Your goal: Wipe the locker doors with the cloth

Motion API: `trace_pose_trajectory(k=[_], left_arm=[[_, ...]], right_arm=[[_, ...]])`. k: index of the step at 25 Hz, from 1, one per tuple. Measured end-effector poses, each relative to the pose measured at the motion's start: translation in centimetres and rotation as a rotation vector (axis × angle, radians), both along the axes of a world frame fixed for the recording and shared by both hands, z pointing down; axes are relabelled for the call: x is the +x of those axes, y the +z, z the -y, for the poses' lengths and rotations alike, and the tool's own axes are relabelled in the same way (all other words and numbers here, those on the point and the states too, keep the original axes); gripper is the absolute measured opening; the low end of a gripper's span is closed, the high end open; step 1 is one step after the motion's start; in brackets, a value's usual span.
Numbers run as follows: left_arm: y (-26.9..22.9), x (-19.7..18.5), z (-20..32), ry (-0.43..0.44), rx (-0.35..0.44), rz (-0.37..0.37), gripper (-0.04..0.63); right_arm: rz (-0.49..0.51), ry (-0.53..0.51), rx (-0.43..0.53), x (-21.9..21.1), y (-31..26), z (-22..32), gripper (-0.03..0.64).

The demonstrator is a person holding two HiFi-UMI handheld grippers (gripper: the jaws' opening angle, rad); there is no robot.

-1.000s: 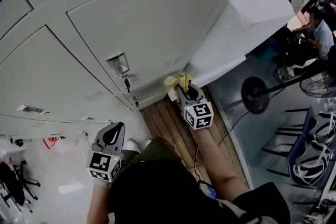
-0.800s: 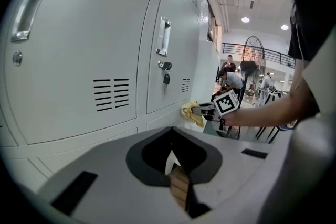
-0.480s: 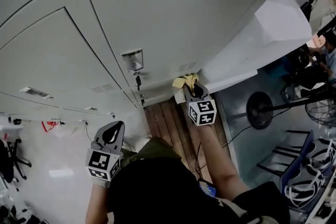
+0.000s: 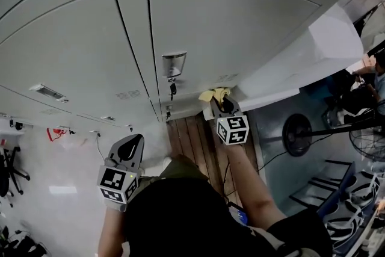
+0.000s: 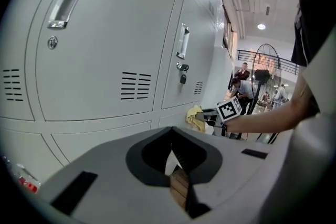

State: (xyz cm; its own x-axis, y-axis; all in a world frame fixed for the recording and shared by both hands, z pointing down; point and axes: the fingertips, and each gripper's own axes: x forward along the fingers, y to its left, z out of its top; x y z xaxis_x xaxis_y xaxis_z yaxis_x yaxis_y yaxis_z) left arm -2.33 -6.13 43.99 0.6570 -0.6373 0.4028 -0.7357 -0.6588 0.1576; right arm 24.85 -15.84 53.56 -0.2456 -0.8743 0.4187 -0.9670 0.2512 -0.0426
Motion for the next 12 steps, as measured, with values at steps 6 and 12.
trace_pose_trajectory(k=[6, 12], left_arm=[[-0.3, -1.0, -0.5, -0.013, 0.002, -0.003, 0.008], [-0.3, -2.6, -0.9, -0.047, 0.006, -0.008, 0.008]], right_arm=[[0.006, -0.047, -0.004, -2.8, -0.2, 0.1, 0.103], [0.029, -0.103, -0.007, -6.6, -0.3, 0.1, 0.103]])
